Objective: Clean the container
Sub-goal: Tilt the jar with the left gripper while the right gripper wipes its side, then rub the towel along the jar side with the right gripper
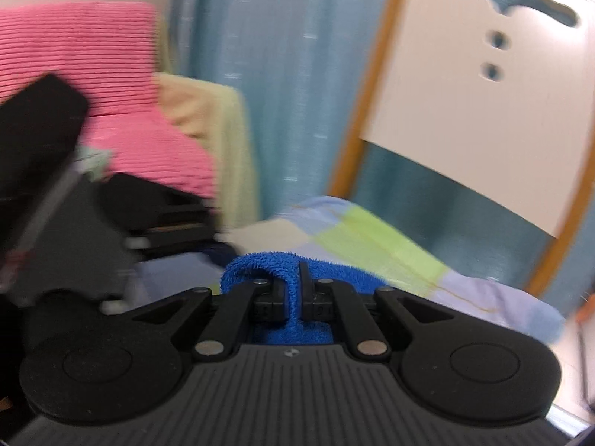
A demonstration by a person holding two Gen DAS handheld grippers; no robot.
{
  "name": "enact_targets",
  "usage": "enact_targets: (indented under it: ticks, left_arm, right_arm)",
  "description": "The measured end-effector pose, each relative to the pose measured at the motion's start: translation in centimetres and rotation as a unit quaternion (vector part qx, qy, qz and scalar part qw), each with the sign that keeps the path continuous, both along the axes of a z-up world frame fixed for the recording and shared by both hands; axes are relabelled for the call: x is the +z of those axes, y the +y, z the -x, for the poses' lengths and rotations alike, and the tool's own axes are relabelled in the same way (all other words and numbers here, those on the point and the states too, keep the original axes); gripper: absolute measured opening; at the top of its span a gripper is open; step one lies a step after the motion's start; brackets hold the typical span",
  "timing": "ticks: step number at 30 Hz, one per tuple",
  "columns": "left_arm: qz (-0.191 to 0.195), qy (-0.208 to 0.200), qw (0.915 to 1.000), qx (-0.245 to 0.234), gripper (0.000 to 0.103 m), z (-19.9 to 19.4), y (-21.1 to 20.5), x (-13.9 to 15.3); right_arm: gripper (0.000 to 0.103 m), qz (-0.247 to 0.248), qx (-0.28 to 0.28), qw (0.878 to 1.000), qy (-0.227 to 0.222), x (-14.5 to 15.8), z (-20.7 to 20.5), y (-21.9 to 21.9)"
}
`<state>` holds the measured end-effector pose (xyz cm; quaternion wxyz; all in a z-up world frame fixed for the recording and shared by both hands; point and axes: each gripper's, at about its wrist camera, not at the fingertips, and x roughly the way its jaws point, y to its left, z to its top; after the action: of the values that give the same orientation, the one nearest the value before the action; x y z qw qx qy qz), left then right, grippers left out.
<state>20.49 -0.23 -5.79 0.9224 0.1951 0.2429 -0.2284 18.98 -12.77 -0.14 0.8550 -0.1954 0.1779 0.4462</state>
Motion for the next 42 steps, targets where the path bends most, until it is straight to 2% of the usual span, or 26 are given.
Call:
enact_targets:
  ticks: [2,6,9,12,15,17,20,23,25,28,31,35,40,42]
  left_arm:
    - [0.001,-0.001,1.0000,0.001,0.083,-0.3,0.1,-0.2]
    - [0.012,0.001,0.9999,0.005,0.083,-1.2,0.4,-0.5]
    - [0.069,0.024,0.9971,0.021,0.085,-1.7,1.9,-0.4]
    - [0.134,0.060,0.9885,0.036,0.087,-2.5,3.7,-0.9]
    - [0.172,0.082,0.9808,0.043,0.087,-3.2,4.4,-1.6]
    - [0.180,0.092,0.9786,0.041,0.087,-3.7,4.5,-2.0]
    - [0.156,0.087,0.9835,0.031,0.085,-3.9,3.9,-2.2]
    - [0.093,0.056,0.9938,0.023,0.085,-3.3,2.5,-2.0]
    - [0.049,0.032,0.9981,0.016,0.085,-2.8,1.7,-2.1]
    - [0.021,0.015,0.9996,0.008,0.085,-2.4,1.1,-2.3]
    - [0.017,0.011,0.9998,0.007,0.085,-2.4,0.9,-2.4]
    - [0.021,0.012,0.9997,0.009,0.085,-2.6,1.1,-2.5]
    - [0.045,0.028,0.9985,0.016,0.085,-3.1,1.7,-2.4]
    - [0.064,0.046,0.9966,0.022,0.085,-3.6,2.0,-2.5]
  right_arm:
    - [0.004,0.007,-0.003,1.000,-0.007,0.0,-0.2,0.1]
    - [0.004,-0.005,-0.055,0.998,-0.004,-0.2,-1.8,-0.7]
    - [0.004,-0.011,-0.056,0.998,-0.001,-0.4,-2.0,-1.0]
    - [0.004,-0.017,-0.058,0.998,0.004,-0.4,-2.0,-1.2]
    - [0.004,-0.020,-0.060,0.998,0.004,-0.4,-1.7,-1.5]
    - [0.004,-0.020,-0.062,0.998,0.005,-0.4,-1.7,-1.6]
    - [0.003,-0.007,-0.090,0.996,-0.006,-0.4,-1.8,-1.5]
    - [0.004,-0.002,-0.097,0.995,-0.005,-0.2,-1.4,-1.3]
    - [0.004,-0.005,-0.072,0.997,0.000,0.0,-0.6,-1.2]
    - [0.004,-0.003,-0.014,1.000,0.001,0.1,0.9,-0.5]
    - [0.003,0.015,-0.013,1.000,-0.012,0.1,0.7,0.2]
    - [0.003,-0.006,-0.088,0.996,0.007,-0.1,-2.1,-0.8]
    - [0.004,0.005,-0.088,0.996,-0.006,-0.2,-1.9,-0.5]
    - [0.004,-0.001,-0.092,0.996,-0.001,-0.2,-2.0,-0.6]
